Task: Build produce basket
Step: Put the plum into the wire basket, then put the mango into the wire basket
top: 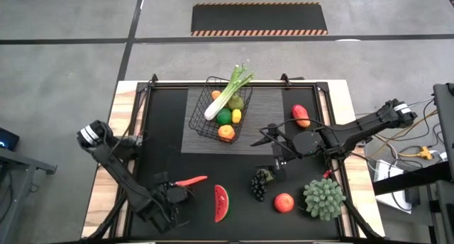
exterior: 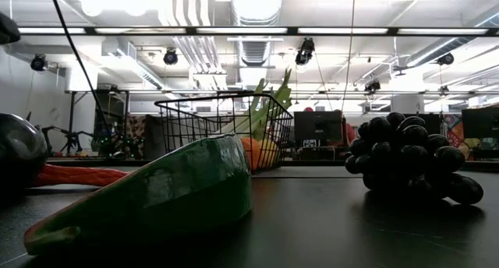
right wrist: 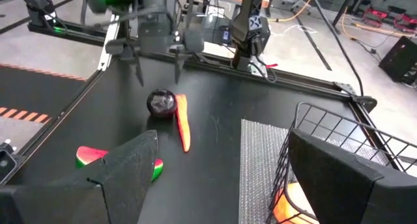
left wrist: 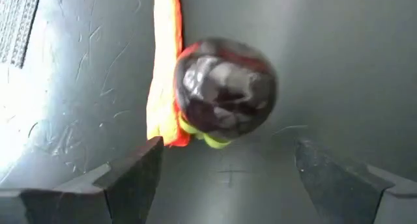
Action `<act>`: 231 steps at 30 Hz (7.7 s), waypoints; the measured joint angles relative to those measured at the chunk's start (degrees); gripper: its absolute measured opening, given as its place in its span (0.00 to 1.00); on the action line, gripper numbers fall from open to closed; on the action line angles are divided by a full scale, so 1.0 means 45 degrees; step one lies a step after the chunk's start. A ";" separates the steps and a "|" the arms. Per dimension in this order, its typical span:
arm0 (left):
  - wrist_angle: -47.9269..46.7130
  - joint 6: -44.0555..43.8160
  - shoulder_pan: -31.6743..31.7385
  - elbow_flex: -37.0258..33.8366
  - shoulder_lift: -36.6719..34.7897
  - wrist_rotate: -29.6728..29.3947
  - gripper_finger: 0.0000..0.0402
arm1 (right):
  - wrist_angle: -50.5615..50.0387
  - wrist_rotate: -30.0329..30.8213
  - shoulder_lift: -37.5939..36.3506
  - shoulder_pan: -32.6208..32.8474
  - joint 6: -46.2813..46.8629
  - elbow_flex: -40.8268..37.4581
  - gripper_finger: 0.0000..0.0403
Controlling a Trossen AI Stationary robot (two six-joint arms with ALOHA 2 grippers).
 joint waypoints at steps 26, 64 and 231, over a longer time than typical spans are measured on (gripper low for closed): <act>0.1289 -0.0176 0.0025 -0.0448 0.1219 -0.2061 0.62 | 0.0003 -0.0039 0.0000 0.0005 0.0346 0.0000 0.81; -0.2094 0.5841 1.5951 0.4089 -0.2355 0.8673 0.56 | -0.3083 -0.0100 -0.0578 0.0452 0.1435 -0.0029 0.81; 2.1344 1.5357 0.9763 -0.4740 -0.5894 0.1434 0.81 | -1.2888 -0.1015 0.4151 -1.2923 0.5599 0.0223 0.49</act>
